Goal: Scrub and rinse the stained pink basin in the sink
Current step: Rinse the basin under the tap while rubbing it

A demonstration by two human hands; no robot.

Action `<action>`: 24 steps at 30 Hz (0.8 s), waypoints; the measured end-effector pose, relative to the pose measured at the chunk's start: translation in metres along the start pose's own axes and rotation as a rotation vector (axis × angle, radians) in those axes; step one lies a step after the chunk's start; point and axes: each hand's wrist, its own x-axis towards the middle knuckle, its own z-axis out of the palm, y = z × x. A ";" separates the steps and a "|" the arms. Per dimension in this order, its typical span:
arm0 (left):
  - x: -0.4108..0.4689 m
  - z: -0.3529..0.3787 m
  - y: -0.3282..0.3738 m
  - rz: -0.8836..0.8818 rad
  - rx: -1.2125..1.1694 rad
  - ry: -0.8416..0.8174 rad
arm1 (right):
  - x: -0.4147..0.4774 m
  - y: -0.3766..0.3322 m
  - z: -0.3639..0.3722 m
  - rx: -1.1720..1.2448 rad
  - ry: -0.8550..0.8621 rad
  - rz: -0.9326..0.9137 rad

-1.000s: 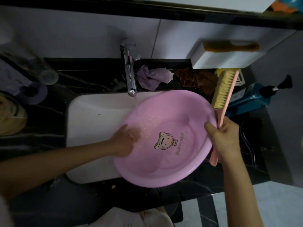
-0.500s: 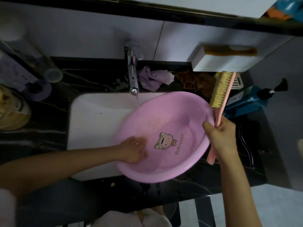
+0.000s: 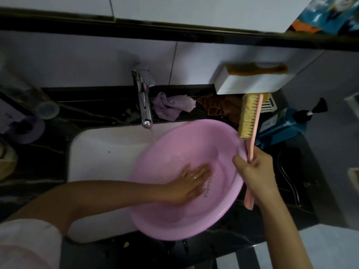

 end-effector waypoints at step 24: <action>-0.011 -0.063 -0.081 -0.380 0.659 -0.129 | -0.002 0.003 -0.005 -0.057 -0.009 0.008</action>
